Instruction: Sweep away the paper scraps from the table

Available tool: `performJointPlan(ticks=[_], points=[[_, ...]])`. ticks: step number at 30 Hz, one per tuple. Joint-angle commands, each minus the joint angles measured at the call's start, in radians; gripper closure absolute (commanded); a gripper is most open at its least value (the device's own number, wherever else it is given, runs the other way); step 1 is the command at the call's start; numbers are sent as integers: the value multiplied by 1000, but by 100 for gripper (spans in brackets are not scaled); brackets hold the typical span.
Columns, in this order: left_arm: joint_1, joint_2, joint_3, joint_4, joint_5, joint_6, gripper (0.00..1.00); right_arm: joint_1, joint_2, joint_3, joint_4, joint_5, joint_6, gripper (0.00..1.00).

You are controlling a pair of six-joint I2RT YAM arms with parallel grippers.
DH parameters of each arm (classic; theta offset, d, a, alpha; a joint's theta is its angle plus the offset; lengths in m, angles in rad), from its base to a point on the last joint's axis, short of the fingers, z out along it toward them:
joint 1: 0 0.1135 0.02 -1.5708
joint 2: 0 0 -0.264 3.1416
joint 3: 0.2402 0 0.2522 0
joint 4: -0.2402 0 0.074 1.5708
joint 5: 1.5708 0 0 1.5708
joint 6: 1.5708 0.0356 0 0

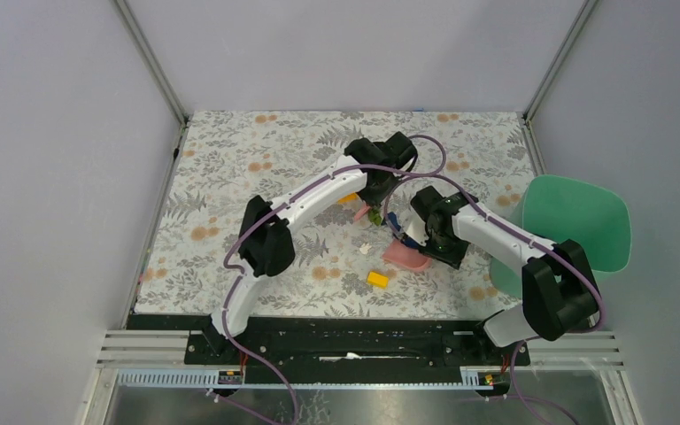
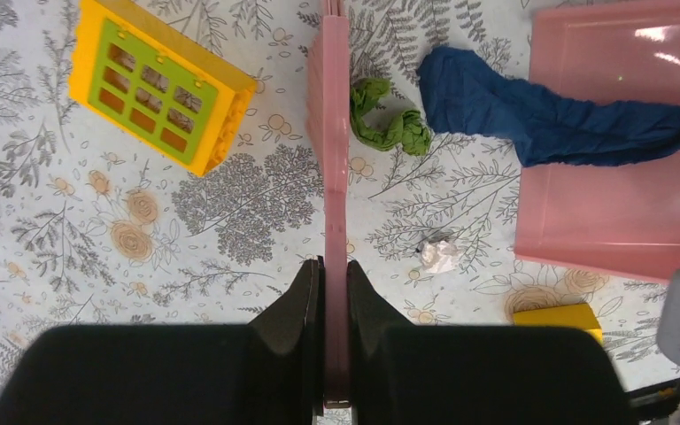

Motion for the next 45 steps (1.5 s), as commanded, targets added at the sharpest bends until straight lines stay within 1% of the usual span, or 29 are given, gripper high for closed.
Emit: performJointPlan(ticks=[1, 5, 7, 10, 15, 17, 22, 29, 31, 34, 37, 39, 43, 45], points=[[11, -22, -19, 10, 94, 28, 100, 5, -23, -17, -8, 4, 35, 100], [23, -61, -61, 67, 287, -12, 100, 6, -31, -31, 45, -15, 41, 100], [27, -104, -102, 123, 397, -36, 100, 6, -38, -35, 77, -28, 43, 100], [32, -161, -153, 184, 521, -76, 100, 6, -51, -50, 133, -65, 37, 100], [37, -210, -172, 188, 569, -105, 100, 6, -75, -88, 240, -93, 32, 100], [43, -233, -181, 188, 542, -114, 100, 6, -78, -93, 246, -89, 34, 100], [74, -305, -188, 150, 389, -132, 100, 6, -124, -117, 242, -89, 34, 100], [90, -390, -128, 4, 186, -63, 100, 6, -221, -143, 179, -96, -47, 100], [91, -425, -164, 1, 114, -40, 100, 6, -233, -142, 159, -99, -60, 100], [91, -456, -237, -32, 47, -22, 100, 6, -232, -131, 100, -107, -90, 100], [91, -461, -333, -66, 17, -31, 100, 5, -226, -118, 46, -112, -129, 100], [91, -457, -387, -70, 26, -40, 100, 5, -211, -104, 19, -103, -147, 100], [91, -434, -468, -36, 45, -66, 100, 6, -154, -66, -8, -79, -162, 100], [91, -419, -495, -7, 79, -79, 100, 6, -131, -51, -4, -82, -165, 100]])
